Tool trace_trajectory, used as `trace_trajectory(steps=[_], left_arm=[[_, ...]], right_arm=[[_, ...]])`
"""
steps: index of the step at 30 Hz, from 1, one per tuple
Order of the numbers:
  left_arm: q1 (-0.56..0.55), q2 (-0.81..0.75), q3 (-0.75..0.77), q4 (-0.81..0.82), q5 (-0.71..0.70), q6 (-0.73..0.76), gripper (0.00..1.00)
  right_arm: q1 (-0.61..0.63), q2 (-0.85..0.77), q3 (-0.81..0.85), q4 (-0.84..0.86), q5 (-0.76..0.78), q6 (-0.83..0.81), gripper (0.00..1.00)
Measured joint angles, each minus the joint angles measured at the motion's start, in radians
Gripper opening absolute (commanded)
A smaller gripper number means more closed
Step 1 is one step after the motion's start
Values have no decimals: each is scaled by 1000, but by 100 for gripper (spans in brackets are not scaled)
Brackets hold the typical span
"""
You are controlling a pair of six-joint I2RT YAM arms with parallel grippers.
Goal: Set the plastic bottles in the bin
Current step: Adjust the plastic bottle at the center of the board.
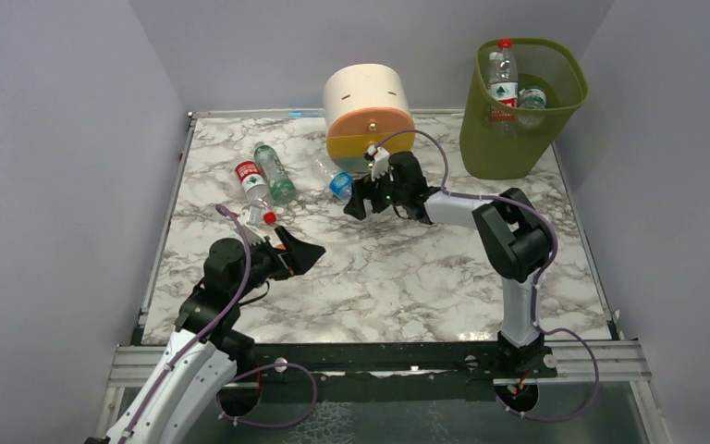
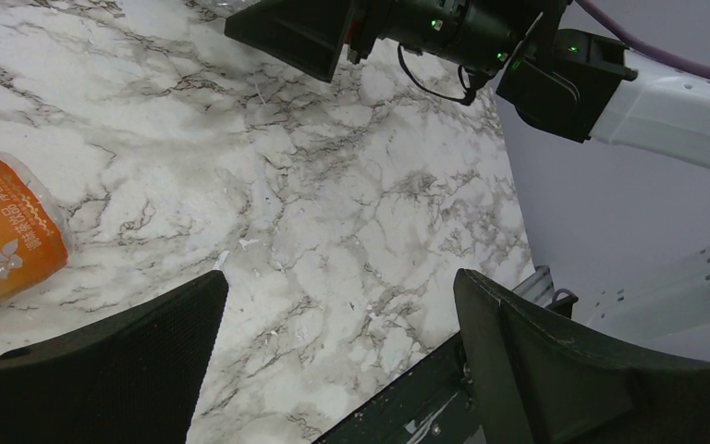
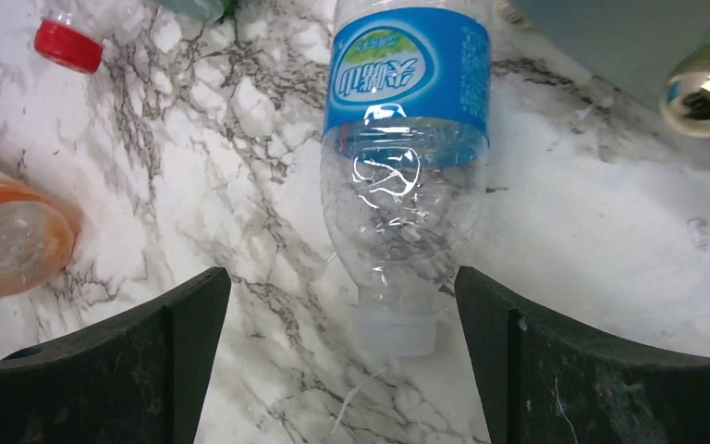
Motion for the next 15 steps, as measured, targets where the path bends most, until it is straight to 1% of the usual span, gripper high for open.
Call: trace_trajectory(steps=[5,9,13,15], left_arm=[[0,8,0,3,0,0,99],[0,5,-2,8,0,-1,99],[0,-2,-5,8,0,-2,99],[0,-7,-5,8,0,-2,99]], right_arm=[[27,-16,-22,-6,5,-13,94],[40,-16,-20,-21,39,-23,96],[47,-14,25,-66,94,-22,100],[48,-7,66,-80,121,-19,100]])
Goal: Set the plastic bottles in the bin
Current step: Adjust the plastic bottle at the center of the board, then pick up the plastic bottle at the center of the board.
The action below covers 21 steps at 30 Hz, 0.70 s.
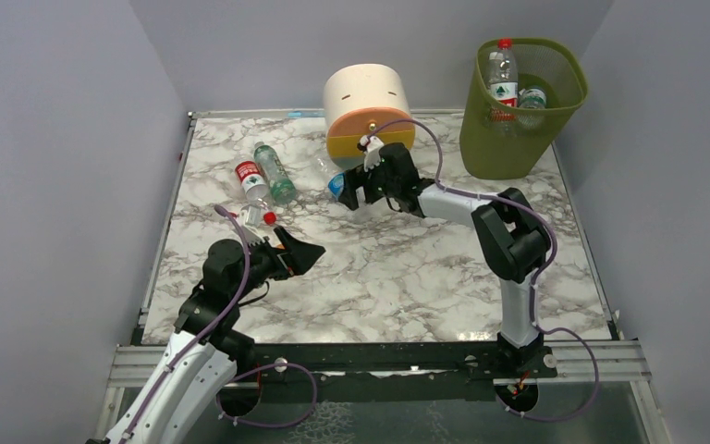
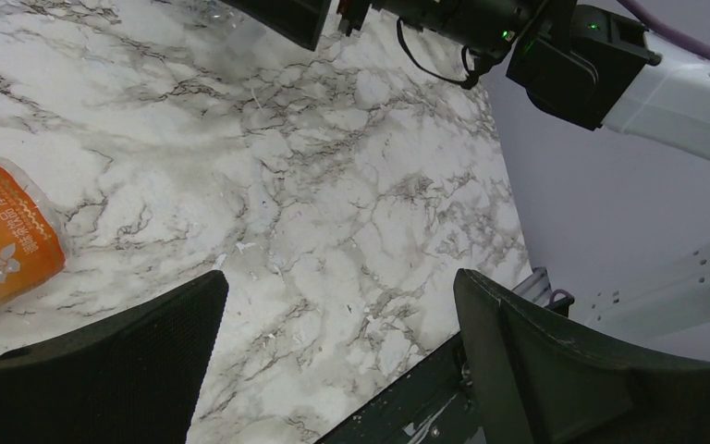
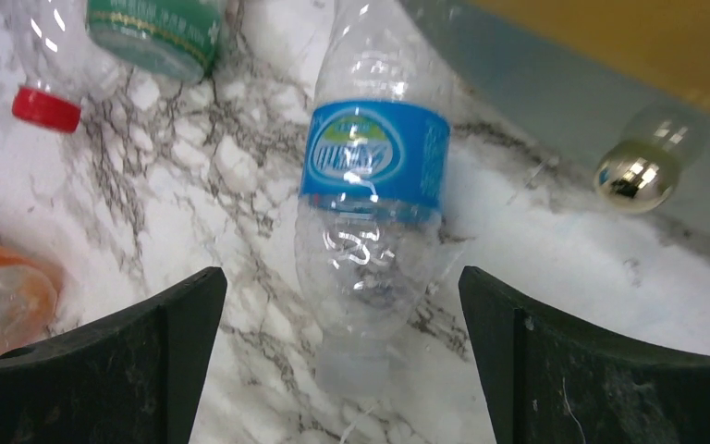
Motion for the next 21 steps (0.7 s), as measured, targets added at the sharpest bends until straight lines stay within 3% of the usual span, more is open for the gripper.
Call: trace_trajectory(steps=[15,21], left_arm=[[0,-14,0,-14,0,0,99],[0,-23,0,-21,0,0,99]], right_arm=[[32,142,210,-105,104,11,100],[39,158,240,-141,127,10,94]])
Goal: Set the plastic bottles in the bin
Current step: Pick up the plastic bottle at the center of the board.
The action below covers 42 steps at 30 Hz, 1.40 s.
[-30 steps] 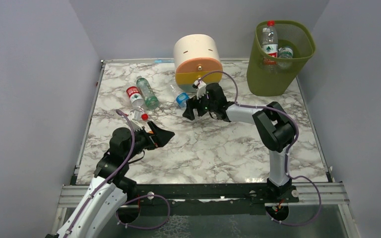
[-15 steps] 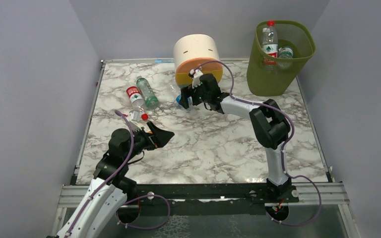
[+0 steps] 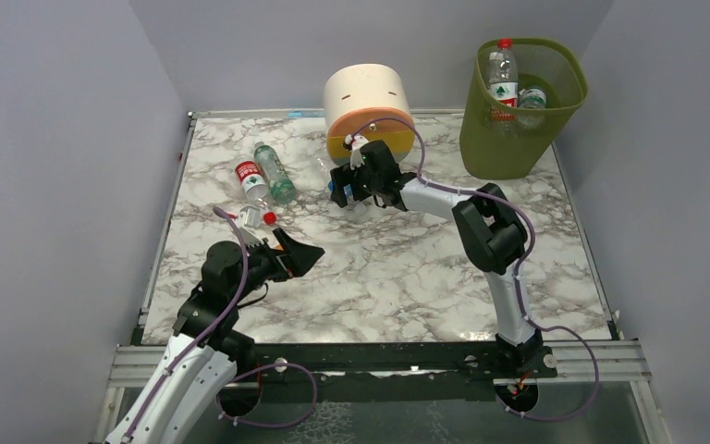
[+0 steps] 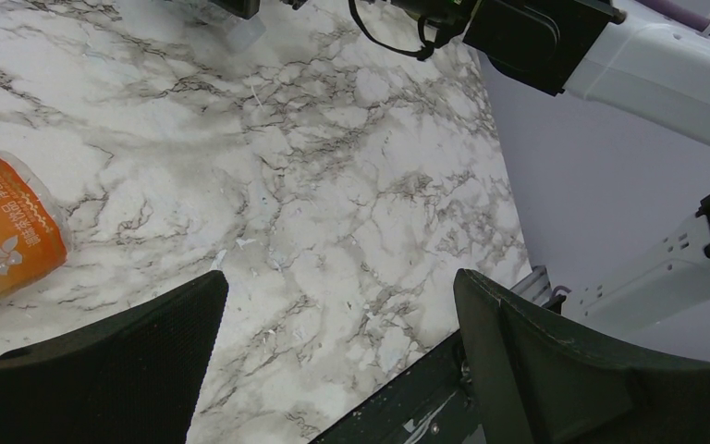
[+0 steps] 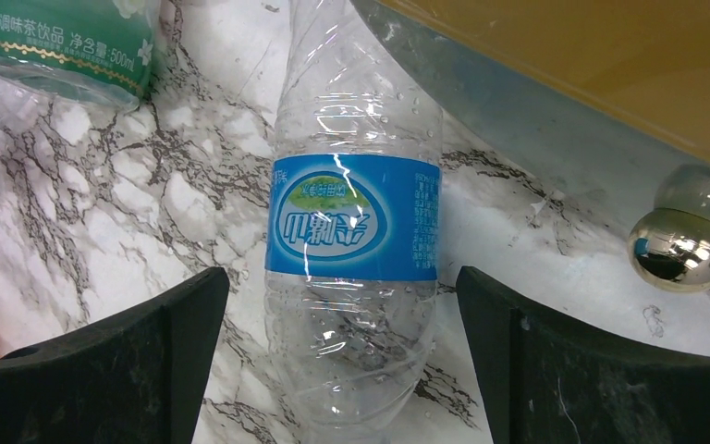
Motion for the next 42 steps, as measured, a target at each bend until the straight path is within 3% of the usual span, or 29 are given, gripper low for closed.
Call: trace_trajectory(steps=[19,29,42], left_arm=[[0,-6,0,-6,0,0,99],[0,-5,0,-6,0,0,99],[0,17,0,-3,0,0,99]], right_arm=[[16,27,33,-33,19,-36,62],[40,-63,-74,-32,27,-62,61],[76,-332,-256,-32,31,-65,60]])
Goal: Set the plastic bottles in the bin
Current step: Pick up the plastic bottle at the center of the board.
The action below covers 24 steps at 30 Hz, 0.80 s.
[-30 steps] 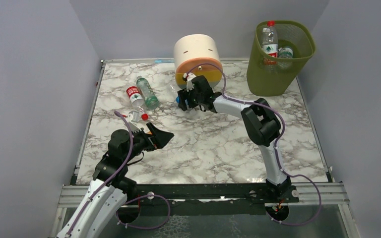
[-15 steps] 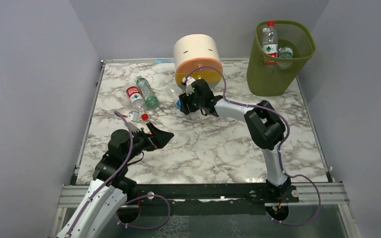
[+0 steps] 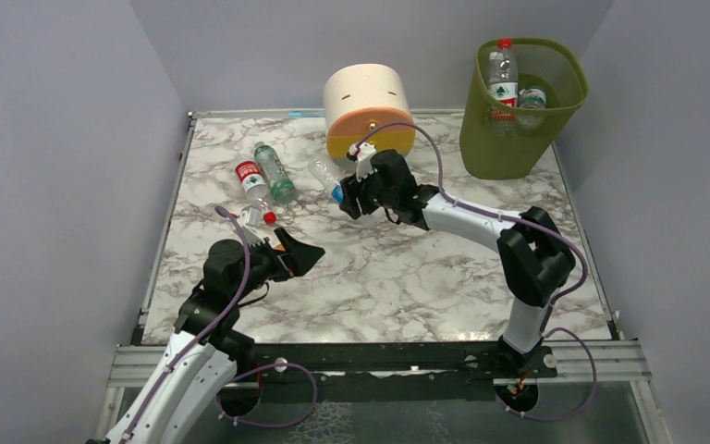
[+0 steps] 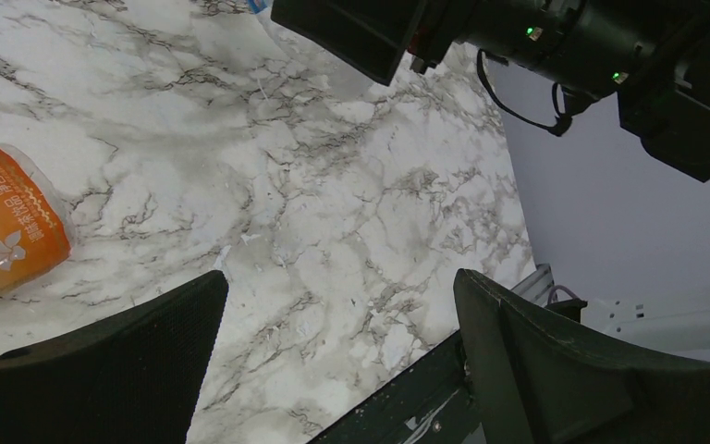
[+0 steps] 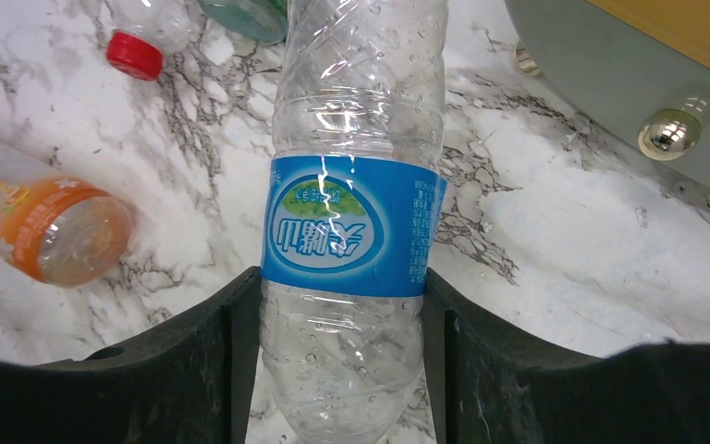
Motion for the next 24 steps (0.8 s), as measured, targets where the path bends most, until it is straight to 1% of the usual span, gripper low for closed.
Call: trace_trajectory(steps=[8,16,20,24], left_arm=[[0,2,16,0,0,0,99],[0,-1,103,-2,1,-4,99],[0,-5,132,-2,2,-5,99],[0,-8,134,-4,2,-6,99]], right_arm=[[15,-129,-72,-13,0,7,61],[15,-272,-87,-27,0,26,62],[15,-325,-60,-45,0,39,63],[15,-343,23,-87,10,40,64]])
